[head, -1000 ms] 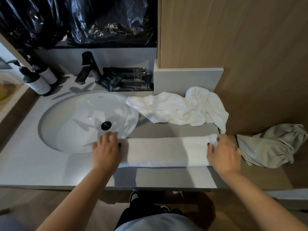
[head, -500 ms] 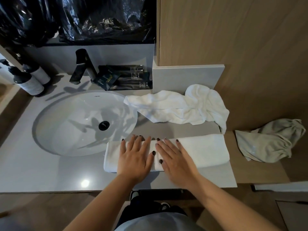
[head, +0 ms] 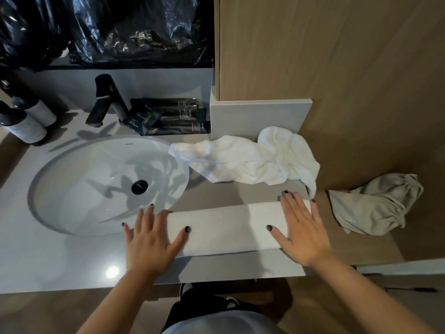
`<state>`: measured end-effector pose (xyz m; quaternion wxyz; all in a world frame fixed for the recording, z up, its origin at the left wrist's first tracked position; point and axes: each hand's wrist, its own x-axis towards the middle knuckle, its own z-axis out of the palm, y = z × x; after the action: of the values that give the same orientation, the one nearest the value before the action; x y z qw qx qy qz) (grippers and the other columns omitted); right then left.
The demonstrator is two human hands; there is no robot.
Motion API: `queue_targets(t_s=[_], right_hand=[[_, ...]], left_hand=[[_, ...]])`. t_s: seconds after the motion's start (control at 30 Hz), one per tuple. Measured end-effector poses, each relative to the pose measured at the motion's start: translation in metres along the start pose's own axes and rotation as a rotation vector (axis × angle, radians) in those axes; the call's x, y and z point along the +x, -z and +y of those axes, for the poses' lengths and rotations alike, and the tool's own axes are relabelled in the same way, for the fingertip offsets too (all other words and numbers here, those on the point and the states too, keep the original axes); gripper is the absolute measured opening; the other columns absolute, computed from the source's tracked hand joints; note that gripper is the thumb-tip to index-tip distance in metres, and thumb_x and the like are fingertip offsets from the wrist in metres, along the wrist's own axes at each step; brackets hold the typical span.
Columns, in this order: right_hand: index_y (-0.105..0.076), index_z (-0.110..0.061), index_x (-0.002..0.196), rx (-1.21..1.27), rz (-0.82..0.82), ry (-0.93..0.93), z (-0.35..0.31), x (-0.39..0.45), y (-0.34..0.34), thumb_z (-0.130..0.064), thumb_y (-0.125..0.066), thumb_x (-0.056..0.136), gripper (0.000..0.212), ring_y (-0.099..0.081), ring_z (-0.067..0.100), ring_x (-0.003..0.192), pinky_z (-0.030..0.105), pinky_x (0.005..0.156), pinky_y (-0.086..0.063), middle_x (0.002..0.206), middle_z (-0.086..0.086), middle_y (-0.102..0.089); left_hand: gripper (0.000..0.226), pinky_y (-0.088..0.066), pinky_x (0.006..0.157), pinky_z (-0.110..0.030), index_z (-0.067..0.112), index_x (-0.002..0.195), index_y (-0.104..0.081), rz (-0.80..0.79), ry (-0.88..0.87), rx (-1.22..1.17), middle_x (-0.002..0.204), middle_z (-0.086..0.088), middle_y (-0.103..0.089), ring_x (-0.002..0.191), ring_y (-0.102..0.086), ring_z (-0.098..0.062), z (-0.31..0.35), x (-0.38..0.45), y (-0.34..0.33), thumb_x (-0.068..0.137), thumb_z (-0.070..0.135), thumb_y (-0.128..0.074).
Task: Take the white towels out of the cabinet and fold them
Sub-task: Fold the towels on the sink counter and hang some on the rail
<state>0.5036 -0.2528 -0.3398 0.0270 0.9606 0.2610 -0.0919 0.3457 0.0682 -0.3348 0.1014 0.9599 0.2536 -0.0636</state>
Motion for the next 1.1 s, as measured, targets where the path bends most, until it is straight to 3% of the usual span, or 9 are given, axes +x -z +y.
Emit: queue_targets(t_s=[0.2,0.3,0.5,0.7,0.8,0.87,0.97,1.03,1.1], right_hand=[[0.012,-0.017,0.155,0.098,-0.022,-0.115,0.002,0.009,-0.003,-0.084,0.003,0.080,0.101,0.029,0.015,0.146,0.044,0.118,0.014,0.163,0.000,0.018],[0.010,-0.018,0.156,0.164,-0.027,-0.101,0.004,0.011,-0.002,-0.085,0.002,0.078,0.103,0.025,0.015,0.147,0.042,0.118,0.012,0.163,-0.001,0.017],[0.012,-0.023,0.156,0.204,-0.060,-0.049,0.017,0.011,0.000,-0.081,-0.002,0.082,0.095,0.026,0.012,0.146,0.039,0.118,0.010,0.163,-0.005,0.019],[0.011,-0.025,0.156,0.369,-0.167,-0.285,0.045,0.002,0.007,-0.075,-0.020,0.089,0.089,0.017,0.019,0.150,0.045,0.120,0.006,0.165,0.001,0.010],[0.005,-0.014,0.157,0.371,-0.029,-0.351,0.040,-0.018,0.006,-0.061,-0.025,0.097,0.082,0.015,0.022,0.150,0.044,0.123,0.004,0.165,0.006,0.008],[-0.011,-0.006,0.156,0.485,0.190,-0.308,0.021,-0.036,0.007,-0.034,-0.041,0.102,0.068,0.003,0.025,0.152,0.045,0.123,-0.007,0.164,0.012,-0.006],[-0.044,-0.007,0.140,0.608,0.428,-0.166,-0.014,-0.063,0.008,-0.003,-0.064,0.087,0.057,-0.031,0.027,0.141,0.044,0.115,-0.030,0.148,0.012,-0.039],[-0.056,-0.012,0.125,0.696,0.444,-0.143,-0.039,-0.073,0.004,-0.003,-0.074,0.081,0.048,-0.052,0.018,0.119,0.033,0.100,-0.048,0.128,0.006,-0.054],[-0.057,-0.022,0.112,0.891,0.323,-0.252,-0.059,-0.077,0.005,-0.011,-0.072,0.086,0.031,-0.059,0.006,0.098,0.015,0.086,-0.050,0.114,-0.004,-0.061]], left_hand=[[0.111,0.032,0.108,-0.054,0.015,0.158,-0.007,-0.085,-0.050,0.210,0.162,-0.013,0.023,0.140,0.041,-0.029,-0.013,0.014,0.019,0.072,0.082,0.017],[0.098,0.030,0.109,-0.055,0.014,0.157,-0.002,-0.024,-0.102,0.232,0.156,-0.016,0.035,0.140,0.041,-0.031,0.017,0.029,0.026,0.078,0.069,0.018],[0.066,0.012,0.122,-0.042,0.035,0.154,0.013,-0.077,-0.467,0.037,0.165,0.003,0.013,0.149,0.021,-0.016,0.085,0.032,-0.006,0.094,0.063,0.005],[0.071,0.005,0.121,-0.036,0.033,0.158,0.000,-0.074,-0.467,0.050,0.166,0.005,-0.006,0.152,0.004,-0.013,0.080,0.034,-0.013,0.094,0.063,0.002],[0.069,0.000,0.122,-0.040,0.027,0.158,-0.011,-0.076,-0.472,0.054,0.165,0.003,-0.015,0.152,-0.005,-0.016,0.087,0.030,-0.013,0.098,0.059,-0.005],[0.071,-0.006,0.121,-0.040,0.023,0.157,-0.019,-0.075,-0.506,0.029,0.163,0.002,-0.024,0.150,-0.015,-0.016,0.093,0.028,-0.012,0.097,0.059,-0.006],[0.076,-0.021,0.114,-0.037,0.022,0.152,-0.031,-0.065,-0.556,-0.018,0.152,0.002,-0.042,0.138,-0.037,-0.017,0.110,0.023,-0.012,0.095,0.063,-0.004],[0.072,-0.026,0.110,-0.036,0.025,0.149,-0.033,-0.056,-0.545,-0.021,0.145,0.004,-0.046,0.129,-0.043,-0.017,0.120,0.018,-0.017,0.095,0.065,-0.008],[0.064,-0.029,0.107,-0.036,0.029,0.147,-0.033,-0.054,-0.504,-0.006,0.140,0.006,-0.046,0.124,-0.044,-0.017,0.123,0.016,-0.021,0.096,0.066,-0.017]])
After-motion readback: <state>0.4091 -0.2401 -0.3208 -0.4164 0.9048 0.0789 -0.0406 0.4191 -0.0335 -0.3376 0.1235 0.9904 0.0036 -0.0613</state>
